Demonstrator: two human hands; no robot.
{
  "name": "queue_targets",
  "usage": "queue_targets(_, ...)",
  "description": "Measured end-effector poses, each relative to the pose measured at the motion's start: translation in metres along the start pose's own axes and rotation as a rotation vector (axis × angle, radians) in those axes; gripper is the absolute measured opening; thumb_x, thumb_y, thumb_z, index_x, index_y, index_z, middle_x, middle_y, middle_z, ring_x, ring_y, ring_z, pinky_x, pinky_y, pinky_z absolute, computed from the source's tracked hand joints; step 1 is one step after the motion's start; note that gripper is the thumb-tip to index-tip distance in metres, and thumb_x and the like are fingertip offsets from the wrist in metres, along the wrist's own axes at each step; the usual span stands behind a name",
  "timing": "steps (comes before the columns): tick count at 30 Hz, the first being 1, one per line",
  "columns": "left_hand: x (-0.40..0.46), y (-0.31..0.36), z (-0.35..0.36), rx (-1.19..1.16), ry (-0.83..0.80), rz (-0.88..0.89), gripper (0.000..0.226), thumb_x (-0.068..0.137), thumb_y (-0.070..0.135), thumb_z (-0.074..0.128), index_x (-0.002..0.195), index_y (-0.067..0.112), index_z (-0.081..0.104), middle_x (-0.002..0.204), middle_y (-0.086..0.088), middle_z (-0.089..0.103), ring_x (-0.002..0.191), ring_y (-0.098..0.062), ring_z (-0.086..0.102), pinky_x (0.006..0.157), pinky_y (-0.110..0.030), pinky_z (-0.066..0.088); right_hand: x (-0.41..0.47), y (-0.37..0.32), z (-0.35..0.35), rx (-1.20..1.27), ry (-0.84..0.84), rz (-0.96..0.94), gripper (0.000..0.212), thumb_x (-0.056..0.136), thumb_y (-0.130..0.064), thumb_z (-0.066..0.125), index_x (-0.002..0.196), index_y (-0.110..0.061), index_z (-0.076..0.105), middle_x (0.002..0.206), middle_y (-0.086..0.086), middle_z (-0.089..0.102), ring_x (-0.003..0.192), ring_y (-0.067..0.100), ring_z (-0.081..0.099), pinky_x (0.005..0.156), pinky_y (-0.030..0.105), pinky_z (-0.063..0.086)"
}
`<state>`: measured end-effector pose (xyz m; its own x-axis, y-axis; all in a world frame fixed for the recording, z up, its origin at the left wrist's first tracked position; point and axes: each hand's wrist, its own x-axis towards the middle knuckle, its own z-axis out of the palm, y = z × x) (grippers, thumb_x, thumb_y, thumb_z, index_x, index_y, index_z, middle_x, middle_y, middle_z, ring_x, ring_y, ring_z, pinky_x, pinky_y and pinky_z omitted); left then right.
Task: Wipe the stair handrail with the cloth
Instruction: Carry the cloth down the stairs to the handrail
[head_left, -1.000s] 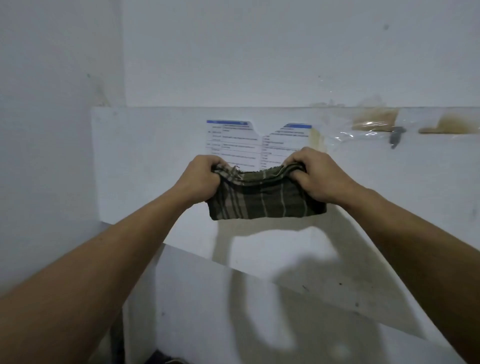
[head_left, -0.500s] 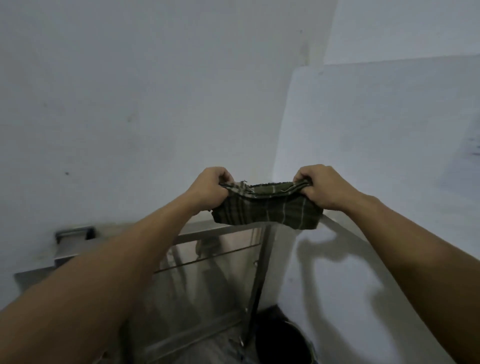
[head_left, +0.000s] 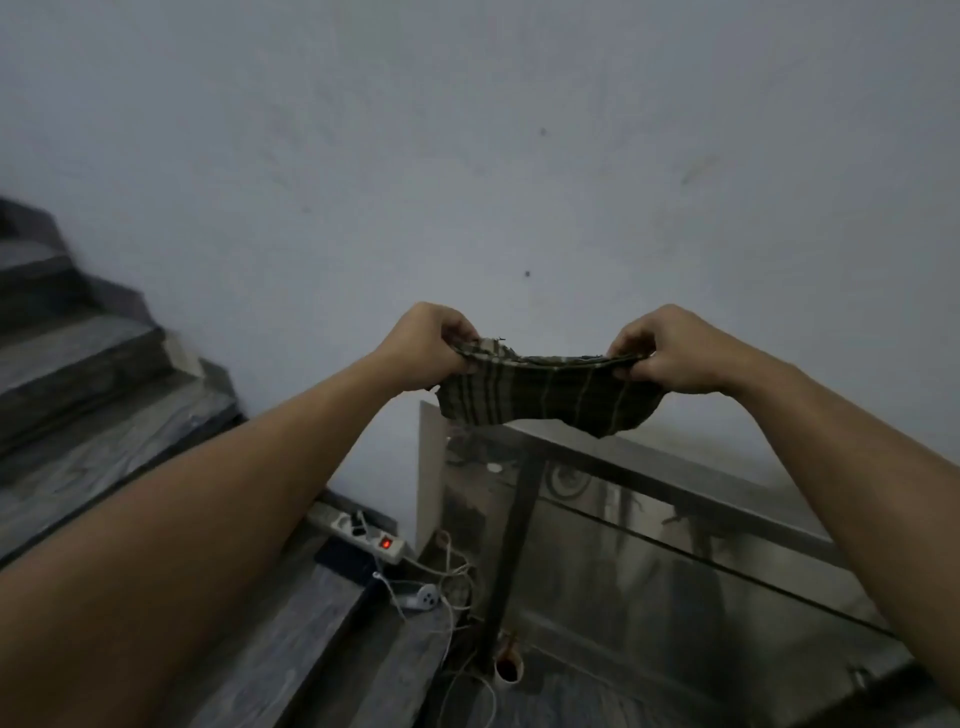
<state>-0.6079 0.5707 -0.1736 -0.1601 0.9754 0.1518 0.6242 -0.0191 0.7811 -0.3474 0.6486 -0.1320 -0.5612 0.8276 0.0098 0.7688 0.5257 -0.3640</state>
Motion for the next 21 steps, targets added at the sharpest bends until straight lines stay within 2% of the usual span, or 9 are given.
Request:
queue_targets(2, -0.011, -0.019, -0.025, 0.041, 0.082, -0.106, 0.011, 0.077, 0.001, 0.072, 0.088, 0.003, 0.070, 0.085, -0.019, 0.070, 0.065, -0.030, 0.065, 0.062, -0.047, 0.060, 0.035, -0.020, 0.012, 0.021, -0.047, -0.106, 0.012, 0.082, -0.008, 0.067, 0.091, -0.013, 0.073, 0.088, 0.002, 0.068, 0.088, 0.021, 0.063, 0.078, 0.038, 0.052)
queue_targets(4, -0.025, -0.036, -0.051, 0.075, 0.170, -0.195, 0.008, 0.076, 0.002, 0.074, 0.082, 0.004, 0.069, 0.084, -0.020, 0.071, 0.069, -0.036, 0.069, 0.062, -0.048, 0.061, 0.066, -0.044, 0.025, 0.032, -0.085, -0.210, 0.011, 0.082, -0.009, 0.067, 0.088, -0.017, 0.073, 0.087, -0.001, 0.068, 0.089, 0.021, 0.063, 0.080, 0.038, 0.052)
queue_targets(8, -0.063, -0.068, -0.100, 0.125, 0.356, -0.321, 0.014, 0.074, 0.002, 0.074, 0.072, 0.013, 0.065, 0.076, -0.012, 0.068, 0.067, -0.026, 0.064, 0.060, -0.035, 0.059, 0.111, -0.107, 0.056, 0.065, -0.165, -0.396, 0.014, 0.082, -0.009, 0.066, 0.091, -0.016, 0.073, 0.091, 0.000, 0.068, 0.092, 0.021, 0.062, 0.084, 0.042, 0.053)
queue_targets(11, -0.098, -0.093, -0.137, 0.102, 0.471, -0.409, 0.012, 0.076, 0.002, 0.073, 0.077, 0.010, 0.064, 0.079, -0.013, 0.066, 0.070, -0.023, 0.060, 0.068, -0.040, 0.057, 0.134, -0.164, 0.082, 0.085, -0.216, -0.526, 0.018, 0.082, -0.006, 0.064, 0.094, -0.015, 0.072, 0.095, 0.004, 0.069, 0.093, 0.023, 0.063, 0.084, 0.043, 0.054)
queue_targets(16, -0.152, -0.133, -0.202, -0.016, 0.623, -0.538, 0.015, 0.083, -0.002, 0.062, 0.087, 0.012, 0.060, 0.083, -0.008, 0.066, 0.070, -0.019, 0.061, 0.056, -0.030, 0.052, 0.162, -0.265, 0.123, 0.214, -0.293, -0.667, 0.030, 0.081, 0.000, 0.060, 0.104, -0.019, 0.061, 0.096, 0.007, 0.069, 0.091, 0.024, 0.065, 0.080, 0.042, 0.057)
queue_targets(19, -0.182, -0.166, -0.249, -0.122, 0.735, -0.600, 0.014, 0.085, 0.002, 0.060, 0.093, 0.012, 0.057, 0.091, -0.008, 0.065, 0.078, -0.021, 0.062, 0.060, -0.033, 0.052, 0.181, -0.330, 0.148, 0.312, -0.327, -0.732, 0.032, 0.081, 0.005, 0.058, 0.101, -0.019, 0.051, 0.098, 0.010, 0.066, 0.091, 0.027, 0.064, 0.078, 0.044, 0.057)
queue_targets(21, -0.199, -0.192, -0.283, -0.147, 0.823, -0.602, 0.015, 0.084, 0.001, 0.059, 0.087, 0.014, 0.054, 0.085, -0.007, 0.061, 0.076, -0.022, 0.058, 0.063, -0.035, 0.049, 0.195, -0.377, 0.164, 0.368, -0.335, -0.793, 0.027, 0.081, 0.005, 0.057, 0.093, -0.017, 0.048, 0.095, 0.012, 0.064, 0.090, 0.028, 0.063, 0.078, 0.045, 0.057)
